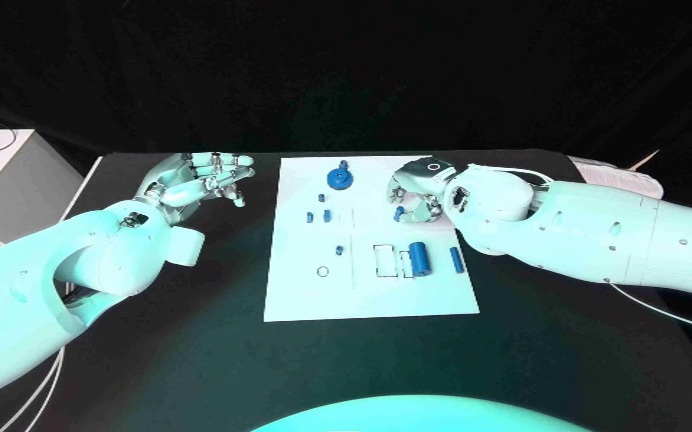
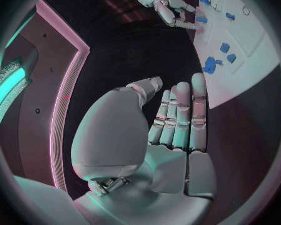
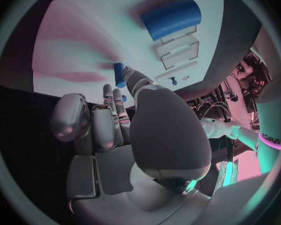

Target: Assemble the parts on the task board

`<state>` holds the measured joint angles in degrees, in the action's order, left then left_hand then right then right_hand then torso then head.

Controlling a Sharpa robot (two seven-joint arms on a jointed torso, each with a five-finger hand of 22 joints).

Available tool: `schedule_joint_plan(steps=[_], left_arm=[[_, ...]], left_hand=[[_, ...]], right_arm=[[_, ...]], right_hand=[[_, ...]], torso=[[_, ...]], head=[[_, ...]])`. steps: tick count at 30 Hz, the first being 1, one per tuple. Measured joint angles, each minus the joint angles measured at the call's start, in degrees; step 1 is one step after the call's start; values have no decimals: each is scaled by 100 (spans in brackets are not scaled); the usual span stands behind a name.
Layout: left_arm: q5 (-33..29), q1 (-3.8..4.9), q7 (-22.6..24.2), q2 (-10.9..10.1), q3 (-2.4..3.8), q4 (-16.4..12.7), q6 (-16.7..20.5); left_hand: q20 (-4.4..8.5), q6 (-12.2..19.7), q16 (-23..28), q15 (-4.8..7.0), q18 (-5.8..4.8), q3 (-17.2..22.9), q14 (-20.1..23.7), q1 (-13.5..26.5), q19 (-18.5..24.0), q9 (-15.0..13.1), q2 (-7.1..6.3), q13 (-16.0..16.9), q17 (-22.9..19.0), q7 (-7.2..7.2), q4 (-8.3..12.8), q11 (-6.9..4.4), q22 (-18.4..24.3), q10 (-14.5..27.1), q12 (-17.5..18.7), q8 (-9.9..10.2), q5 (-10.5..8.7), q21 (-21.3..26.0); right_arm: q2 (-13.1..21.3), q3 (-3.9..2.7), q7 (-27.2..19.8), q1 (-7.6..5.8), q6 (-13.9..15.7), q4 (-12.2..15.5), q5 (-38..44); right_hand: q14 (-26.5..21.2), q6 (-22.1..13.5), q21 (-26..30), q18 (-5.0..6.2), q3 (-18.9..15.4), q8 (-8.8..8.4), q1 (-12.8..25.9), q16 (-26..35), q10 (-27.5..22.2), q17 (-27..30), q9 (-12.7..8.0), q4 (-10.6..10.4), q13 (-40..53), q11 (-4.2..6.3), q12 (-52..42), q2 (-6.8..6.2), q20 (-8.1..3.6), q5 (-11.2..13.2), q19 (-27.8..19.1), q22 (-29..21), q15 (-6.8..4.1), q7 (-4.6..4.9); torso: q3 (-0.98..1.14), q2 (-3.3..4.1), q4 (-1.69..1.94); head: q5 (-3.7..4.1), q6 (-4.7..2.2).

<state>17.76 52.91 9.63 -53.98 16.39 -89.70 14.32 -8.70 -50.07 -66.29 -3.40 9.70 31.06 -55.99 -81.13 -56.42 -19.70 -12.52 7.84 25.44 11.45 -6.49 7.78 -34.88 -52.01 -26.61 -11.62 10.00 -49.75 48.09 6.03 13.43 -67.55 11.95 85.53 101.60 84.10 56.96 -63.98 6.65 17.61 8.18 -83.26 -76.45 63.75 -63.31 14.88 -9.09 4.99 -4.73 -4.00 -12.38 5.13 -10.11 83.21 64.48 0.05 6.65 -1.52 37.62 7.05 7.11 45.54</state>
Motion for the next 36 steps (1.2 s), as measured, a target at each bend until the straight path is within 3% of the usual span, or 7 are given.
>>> schedule_joint_plan(steps=[7,16,20,21,23,27,36], left_arm=[[0,0,0,0,0,1,0],[-1,0,-2,2,0,2,0],[-1,-1,-2,2,0,2,1],[-1,-1,-2,1,0,2,1],[-1,-1,-2,1,0,2,1],[-1,-1,-3,1,0,2,1],[-1,-2,-3,13,0,14,1]], left_hand=[[0,0,0,0,0,0,0,0,0,0,0,0,0,0,0,0,1,0,0,0,0,0],[0,0,0,0,0,0,0,0,0,1,0,0,0,0,0,0,5,0,0,0,0,0],[0,0,0,0,0,0,0,0,0,1,0,1,0,0,0,0,5,0,0,0,0,0],[0,0,0,0,0,0,0,0,0,1,0,1,0,0,0,0,5,0,0,0,0,0],[0,0,0,0,0,0,0,0,0,1,0,1,0,0,0,0,5,0,0,0,0,0],[0,0,0,0,0,0,0,0,0,1,0,1,0,0,0,0,5,0,0,0,0,0],[0,0,0,0,0,0,0,0,0,-4,0,1,0,0,0,0,5,0,0,0,0,0]], right_arm=[[-25,4,1,18,-12,-10,5],[-28,6,-2,26,-56,-20,4],[-29,5,-4,28,-60,-19,3],[-30,4,-4,28,-60,-16,3],[-35,4,-5,33,-52,-11,3],[-36,4,-5,47,13,1,9],[56,11,20,65,411,189,20]], right_hand=[[-19,298,-45,0,524,108,-15,-46,344,-40,14,-161,2,58,0,-77,-40,0,40,77,-60,53],[-18,541,-125,-62,987,227,-6,-124,710,-101,99,-198,24,115,-18,-129,-61,2,61,171,-101,18],[1,614,-156,-62,1123,276,24,-139,818,-117,138,-142,43,145,-8,-159,-82,15,82,206,-123,6],[-21,644,-156,-61,1205,294,23,-145,840,-118,158,-109,47,148,-19,-158,-82,143,81,216,-145,-15],[-8,687,-160,-62,1365,339,21,-145,870,-126,191,-38,54,118,-19,-156,-124,326,81,238,-172,-26],[-27,771,-223,-60,1595,439,-39,-177,934,-158,286,177,68,54,-10,-97,-124,384,80,294,-192,-9],[-7,776,-251,-55,1652,487,17,-199,984,-172,386,234,70,3,-45,-42,-164,490,79,339,-212,-13]], torso=[[2,1,-3],[-1,-3,-4],[-3,-3,-5],[-4,-3,-5],[-4,-3,-5],[-5,-3,-4],[-7,-10,-7]], head=[[-3,13],[8,24],[13,28],[13,28],[14,29],[14,31],[16,20]])
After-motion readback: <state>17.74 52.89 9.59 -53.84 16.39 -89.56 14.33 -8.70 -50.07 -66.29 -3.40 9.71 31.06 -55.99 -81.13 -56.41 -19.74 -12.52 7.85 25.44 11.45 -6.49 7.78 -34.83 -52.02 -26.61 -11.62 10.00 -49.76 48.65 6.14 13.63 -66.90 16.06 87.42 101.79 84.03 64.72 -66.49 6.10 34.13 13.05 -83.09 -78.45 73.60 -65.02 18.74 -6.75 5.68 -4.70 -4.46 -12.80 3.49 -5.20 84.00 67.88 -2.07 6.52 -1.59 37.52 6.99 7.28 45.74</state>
